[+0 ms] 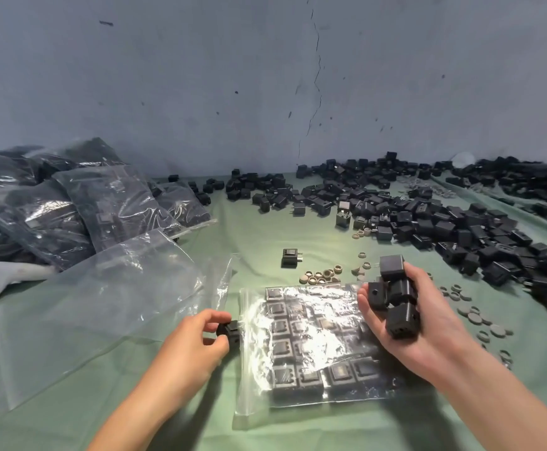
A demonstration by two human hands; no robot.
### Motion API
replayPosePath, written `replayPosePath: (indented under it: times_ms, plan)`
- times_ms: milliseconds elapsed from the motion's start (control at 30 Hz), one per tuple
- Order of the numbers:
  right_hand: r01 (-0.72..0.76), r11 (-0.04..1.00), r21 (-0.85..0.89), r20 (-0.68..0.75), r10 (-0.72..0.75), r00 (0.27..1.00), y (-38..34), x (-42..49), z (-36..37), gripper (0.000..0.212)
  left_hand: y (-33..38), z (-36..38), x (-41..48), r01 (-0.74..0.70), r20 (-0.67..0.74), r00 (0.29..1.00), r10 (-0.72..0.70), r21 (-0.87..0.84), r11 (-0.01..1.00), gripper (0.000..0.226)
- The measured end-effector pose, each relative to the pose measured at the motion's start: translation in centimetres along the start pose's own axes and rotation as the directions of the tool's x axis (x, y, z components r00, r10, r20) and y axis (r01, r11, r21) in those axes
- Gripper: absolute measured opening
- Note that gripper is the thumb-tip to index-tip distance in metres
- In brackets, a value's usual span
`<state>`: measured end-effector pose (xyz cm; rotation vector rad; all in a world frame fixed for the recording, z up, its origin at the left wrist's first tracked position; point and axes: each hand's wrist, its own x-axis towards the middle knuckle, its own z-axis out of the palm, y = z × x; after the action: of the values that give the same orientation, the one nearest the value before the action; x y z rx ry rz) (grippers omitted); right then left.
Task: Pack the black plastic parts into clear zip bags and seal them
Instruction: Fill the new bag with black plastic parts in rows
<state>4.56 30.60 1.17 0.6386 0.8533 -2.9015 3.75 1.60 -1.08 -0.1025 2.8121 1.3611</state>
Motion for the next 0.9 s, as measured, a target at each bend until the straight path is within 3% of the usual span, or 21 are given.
replayPosePath:
  times_ms: [100, 267, 467, 567, 700, 733, 833, 900]
  plan:
    - [0.044, 0.999, -0.023, -0.002, -0.044, 0.999, -0.9, 0.6, 0.3, 0.035, 0.5, 0.3, -0.1, -0.050, 0.056, 0.997, 0.055, -0.099, 0.994, 0.030]
    - [0.067, 0.996, -0.064, 0.000, -0.067, 0.998, -1.5, 1.6, 0.8, 0.038, 1.5, 1.3, 0.2, -0.001, 0.070, 0.997, 0.024, -0.310, 0.951, 0.032]
    - [0.057, 0.996, -0.062, -0.011, -0.058, 0.998, -1.3, 1.9, 0.1, 0.048, 1.7, 3.4, 1.3, 0.043, 0.088, 0.996, 0.001, -0.499, 0.865, 0.051]
    - [0.059, 0.996, -0.063, -0.002, -0.059, 0.998, -1.2, 1.9, 0.0, 0.045, 2.0, 3.6, 1.4, 0.131, 0.115, 0.991, -0.071, -0.683, 0.718, 0.046]
    - [0.059, 0.995, -0.084, 0.022, -0.058, 0.998, -1.1, 1.8, 0.4, 0.046, 2.5, 3.1, 1.3, 0.237, 0.188, 0.969, -0.158, -0.886, 0.399, 0.051]
    - [0.056, 0.995, -0.088, 0.024, -0.054, 0.998, -1.0, 1.8, 0.5, 0.046, 2.7, 3.0, 1.2, 0.245, 0.198, 0.967, -0.158, -0.888, 0.389, 0.047]
    - [0.035, 0.993, -0.109, 0.023, -0.033, 0.999, -1.0, 1.8, 0.6, 0.045, 2.9, 2.9, 0.5, 0.252, 0.191, 0.967, -0.170, -0.827, 0.502, 0.034]
    - [0.023, 0.990, -0.142, 0.026, -0.019, 0.999, -1.1, 1.9, 0.6, 0.044, 2.9, 2.6, 0.1, 0.271, 0.206, 0.961, -0.183, -0.824, 0.498, 0.028]
